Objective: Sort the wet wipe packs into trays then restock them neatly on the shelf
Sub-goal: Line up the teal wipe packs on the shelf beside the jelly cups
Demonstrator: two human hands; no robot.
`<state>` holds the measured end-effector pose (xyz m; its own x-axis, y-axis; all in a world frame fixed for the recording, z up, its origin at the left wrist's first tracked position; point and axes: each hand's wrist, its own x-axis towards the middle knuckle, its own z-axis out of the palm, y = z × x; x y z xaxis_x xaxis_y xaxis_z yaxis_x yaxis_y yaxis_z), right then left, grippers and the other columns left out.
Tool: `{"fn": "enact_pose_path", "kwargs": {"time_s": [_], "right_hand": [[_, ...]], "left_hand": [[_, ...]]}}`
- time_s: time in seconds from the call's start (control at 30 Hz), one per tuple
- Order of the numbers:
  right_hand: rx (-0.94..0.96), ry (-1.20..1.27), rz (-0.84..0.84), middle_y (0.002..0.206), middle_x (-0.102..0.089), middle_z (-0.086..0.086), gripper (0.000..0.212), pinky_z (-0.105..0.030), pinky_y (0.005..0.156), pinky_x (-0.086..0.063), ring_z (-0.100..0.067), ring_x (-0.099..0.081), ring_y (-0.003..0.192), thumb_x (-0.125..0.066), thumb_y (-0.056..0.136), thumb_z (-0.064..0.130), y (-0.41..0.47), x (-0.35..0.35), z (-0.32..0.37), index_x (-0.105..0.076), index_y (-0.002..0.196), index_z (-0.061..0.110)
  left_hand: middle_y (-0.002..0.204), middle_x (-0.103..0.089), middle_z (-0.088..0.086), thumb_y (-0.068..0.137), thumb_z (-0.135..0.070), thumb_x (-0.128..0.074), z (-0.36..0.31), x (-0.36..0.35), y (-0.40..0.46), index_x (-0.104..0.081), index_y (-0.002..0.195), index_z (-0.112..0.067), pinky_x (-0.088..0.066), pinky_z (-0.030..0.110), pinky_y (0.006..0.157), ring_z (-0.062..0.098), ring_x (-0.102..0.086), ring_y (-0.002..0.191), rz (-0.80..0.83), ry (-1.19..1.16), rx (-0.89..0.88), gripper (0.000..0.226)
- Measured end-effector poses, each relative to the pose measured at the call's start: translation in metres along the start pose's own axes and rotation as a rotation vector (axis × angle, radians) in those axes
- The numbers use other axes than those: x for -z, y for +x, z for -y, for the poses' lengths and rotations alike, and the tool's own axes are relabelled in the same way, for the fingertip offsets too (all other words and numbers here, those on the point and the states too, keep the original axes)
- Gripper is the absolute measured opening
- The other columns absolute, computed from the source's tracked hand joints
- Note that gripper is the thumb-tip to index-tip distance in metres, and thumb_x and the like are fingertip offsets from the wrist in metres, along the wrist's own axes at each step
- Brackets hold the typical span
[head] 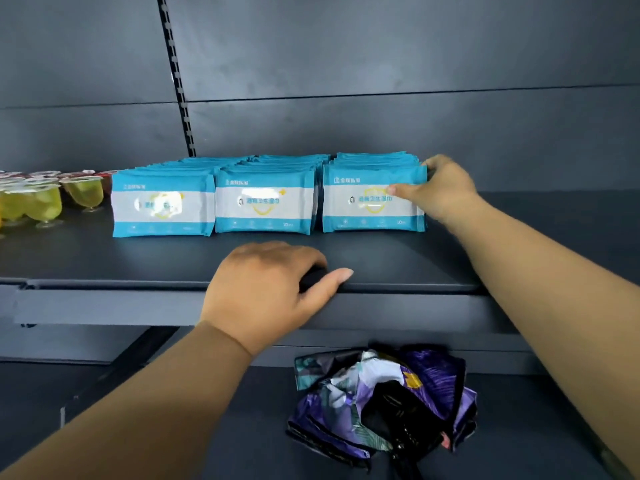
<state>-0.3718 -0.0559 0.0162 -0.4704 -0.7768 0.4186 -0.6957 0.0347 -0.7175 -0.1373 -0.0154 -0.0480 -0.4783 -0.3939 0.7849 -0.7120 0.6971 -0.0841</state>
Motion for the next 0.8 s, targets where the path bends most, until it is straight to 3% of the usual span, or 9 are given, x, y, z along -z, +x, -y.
{"fn": "enact_pose_path", "kwargs": {"time_s": [0.13, 0.33, 0.5, 0.63, 0.73, 0.8], "right_hand": [[-0.008, -0.052, 0.074, 0.135, -0.042, -0.01, 0.069, -0.031, 0.103, -0.037, -0.022, -0.043, 0.125, -0.079, 0.071, 0.028, -0.007, 0.004, -0.006, -0.045, 0.128, 0.011], [-0.036, 0.01, 0.125, 0.125, -0.058, -0.002, 0.055, -0.025, 0.092, -0.04, -0.02, -0.054, 0.114, -0.078, 0.074, 0.019, -0.012, 0.002, -0.006, -0.052, 0.122, 0.014], [-0.081, -0.009, 0.112, 0.127, -0.053, -0.004, 0.06, -0.026, 0.084, -0.038, -0.021, -0.05, 0.116, -0.076, 0.076, 0.026, -0.014, 0.0, -0.007, -0.043, 0.123, 0.01], [-0.136, 0.02, -0.039, 0.134, -0.043, -0.009, 0.061, -0.025, 0.087, -0.035, -0.022, -0.046, 0.12, -0.072, 0.08, 0.029, -0.039, 0.016, -0.002, -0.039, 0.128, 0.009], [0.049, -0.05, -0.18, 0.126, -0.052, -0.006, 0.037, -0.015, 0.08, -0.03, -0.018, -0.049, 0.115, -0.063, 0.086, 0.026, -0.087, 0.028, 0.008, -0.052, 0.118, 0.009], [0.235, -0.046, -0.255, 0.116, -0.057, -0.005, 0.025, -0.011, 0.075, -0.027, -0.017, -0.052, 0.108, -0.061, 0.087, 0.021, -0.128, 0.03, 0.008, -0.059, 0.109, 0.009]], "left_hand": [[0.057, -0.063, -0.004, 0.086, -0.057, -0.033, 0.0, -0.001, 0.0, -0.069, 0.07, -0.025, -0.038, 0.022, 0.052, 0.021, -0.06, 0.054, 0.027, 0.002, 0.006, 0.051], [0.054, -0.06, -0.003, 0.085, -0.057, -0.033, 0.0, -0.001, 0.0, -0.067, 0.067, -0.024, -0.034, 0.022, 0.052, 0.022, -0.058, 0.052, 0.037, 0.012, -0.005, 0.051], [0.052, -0.059, -0.004, 0.082, -0.056, -0.035, 0.001, -0.004, -0.001, -0.065, 0.064, -0.023, -0.033, 0.022, 0.052, 0.022, -0.057, 0.048, 0.011, 0.003, -0.008, 0.049], [0.052, -0.061, 0.0, 0.078, -0.061, -0.03, -0.002, 0.001, 0.0, -0.067, 0.068, -0.023, -0.029, 0.021, 0.052, 0.026, -0.058, 0.051, -0.013, -0.032, 0.054, 0.055], [0.069, -0.068, 0.005, 0.077, -0.059, -0.028, -0.008, 0.007, 0.0, -0.07, 0.079, -0.018, -0.033, 0.024, 0.057, 0.029, -0.062, 0.068, -0.072, -0.159, 0.117, 0.059], [0.088, -0.07, 0.007, 0.081, -0.05, -0.036, -0.018, 0.013, -0.013, -0.07, 0.09, -0.012, -0.04, 0.028, 0.071, 0.028, -0.062, 0.086, -0.14, -0.279, 0.149, 0.052]]}}
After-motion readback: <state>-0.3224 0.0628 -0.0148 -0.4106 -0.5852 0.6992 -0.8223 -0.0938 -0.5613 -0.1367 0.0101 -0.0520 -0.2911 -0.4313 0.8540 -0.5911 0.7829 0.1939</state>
